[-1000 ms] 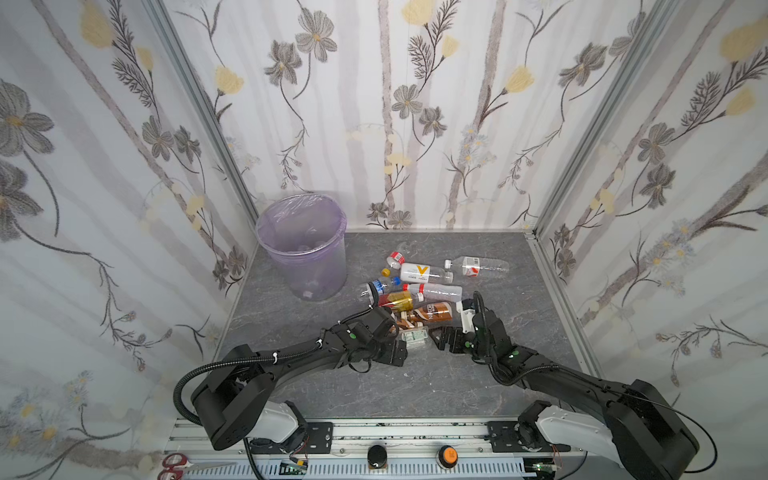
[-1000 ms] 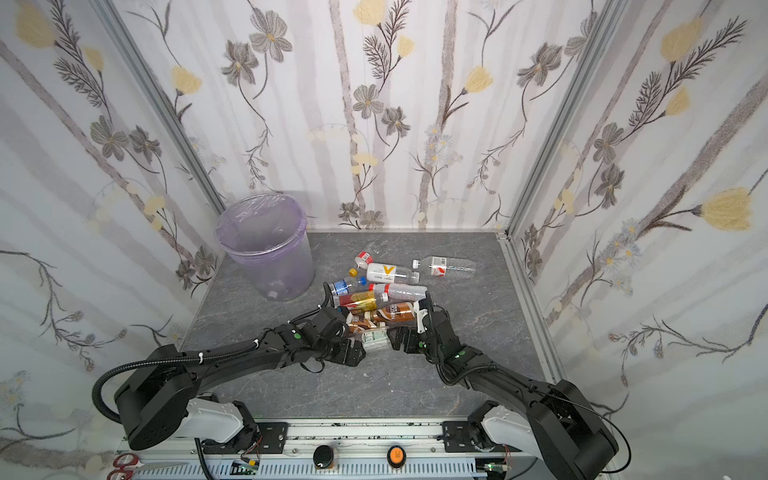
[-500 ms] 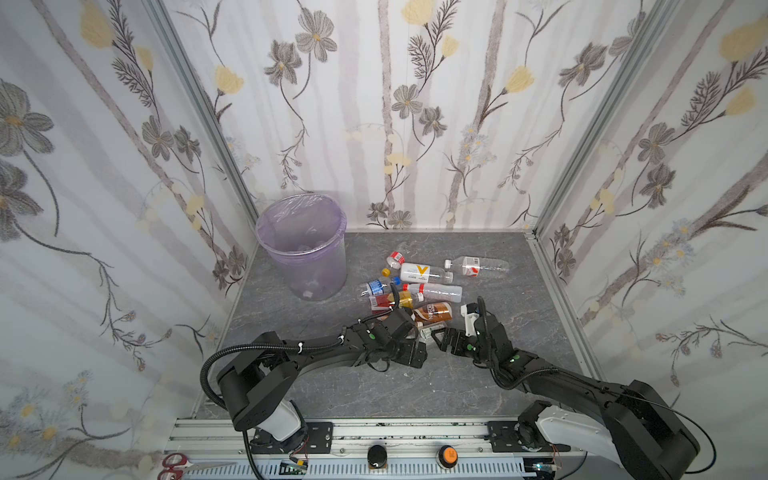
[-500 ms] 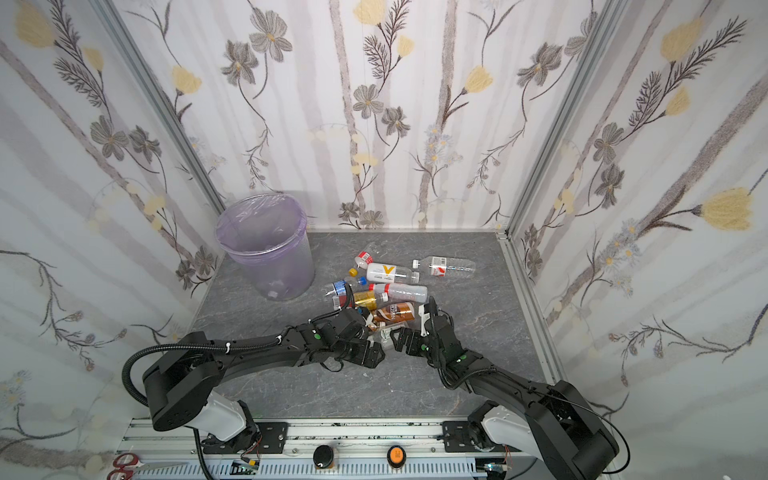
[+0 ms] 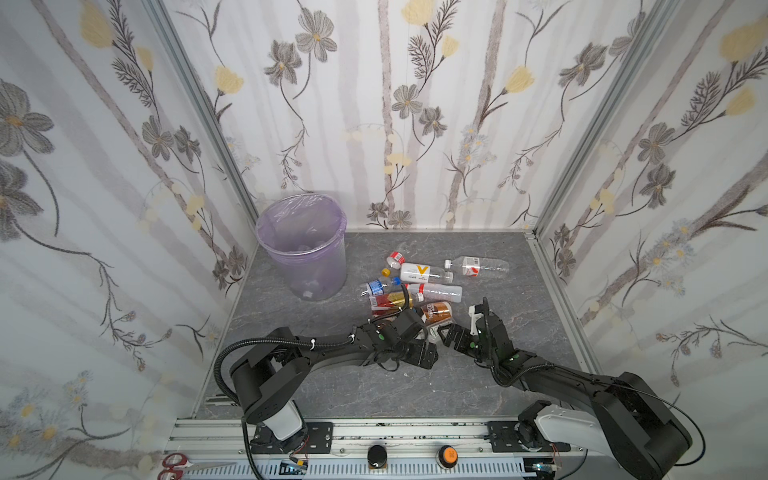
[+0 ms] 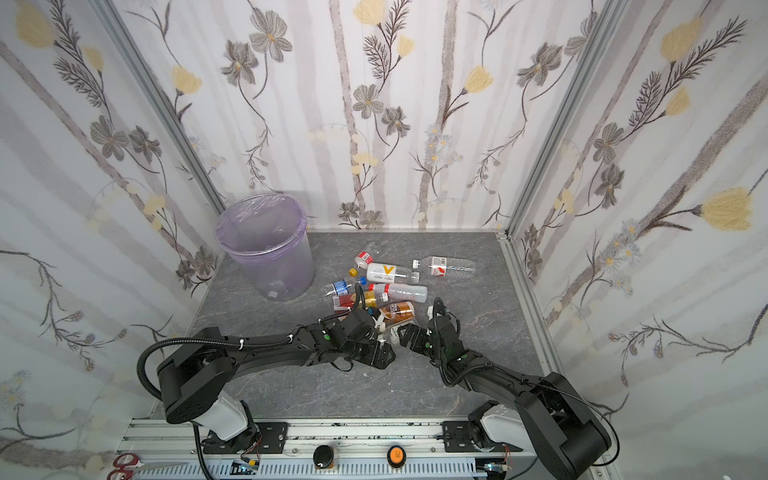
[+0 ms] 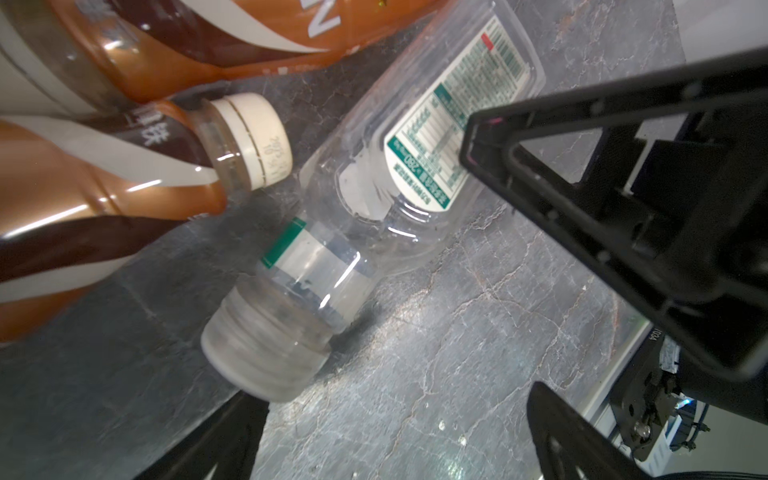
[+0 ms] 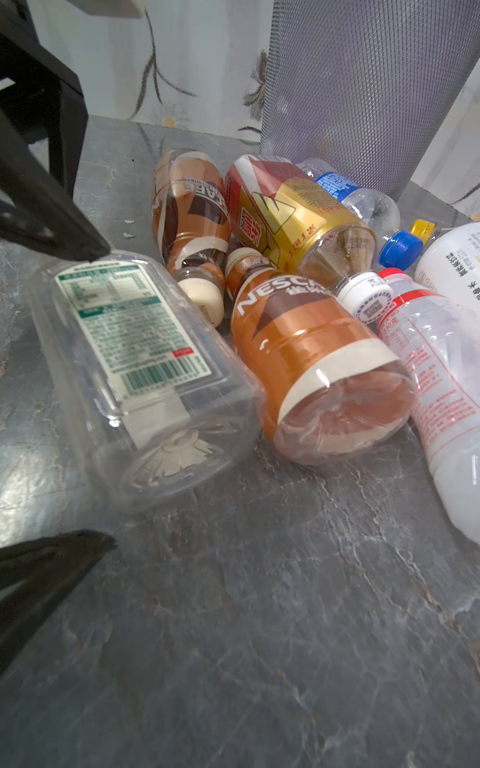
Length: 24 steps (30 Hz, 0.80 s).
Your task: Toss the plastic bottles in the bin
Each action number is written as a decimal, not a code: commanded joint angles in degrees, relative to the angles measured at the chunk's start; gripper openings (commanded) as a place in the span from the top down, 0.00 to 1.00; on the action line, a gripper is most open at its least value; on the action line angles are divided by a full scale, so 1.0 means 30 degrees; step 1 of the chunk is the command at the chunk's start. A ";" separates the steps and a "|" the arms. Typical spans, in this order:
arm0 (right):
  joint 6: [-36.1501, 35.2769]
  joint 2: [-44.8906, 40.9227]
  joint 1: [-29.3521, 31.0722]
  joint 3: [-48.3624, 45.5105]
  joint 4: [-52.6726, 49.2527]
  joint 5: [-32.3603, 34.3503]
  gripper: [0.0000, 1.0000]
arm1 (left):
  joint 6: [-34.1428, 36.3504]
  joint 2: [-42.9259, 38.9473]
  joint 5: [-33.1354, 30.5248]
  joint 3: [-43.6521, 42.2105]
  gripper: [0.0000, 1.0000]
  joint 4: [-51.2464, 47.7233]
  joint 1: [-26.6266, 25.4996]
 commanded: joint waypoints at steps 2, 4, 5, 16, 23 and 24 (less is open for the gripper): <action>0.0846 0.0646 -0.0043 0.0464 0.1415 0.0679 0.00 | -0.0339 0.0317 0.0198 0.0438 0.00 0.0906 -0.0313; 0.0937 0.0937 -0.0043 0.0716 0.1270 0.0895 0.00 | -0.0380 0.0394 0.0258 0.0530 0.00 0.1076 -0.0404; 0.0996 0.1067 -0.0043 0.0835 0.1172 0.1070 0.00 | -0.0391 0.0381 0.0286 0.0541 0.00 0.1150 -0.0460; 0.0431 0.1792 0.0010 0.2669 -0.1946 0.3271 0.00 | -0.0181 -0.2096 0.0009 -0.0507 0.00 0.1234 -0.0432; 0.0404 0.2892 0.0320 0.3946 -0.4179 0.4460 0.00 | 0.0109 -0.4166 -0.0439 -0.1341 0.00 0.1319 0.0593; 0.0447 0.3129 0.0416 0.4126 -0.4431 0.4579 0.00 | 0.0077 -0.4492 -0.0446 -0.1527 0.00 0.1383 0.0948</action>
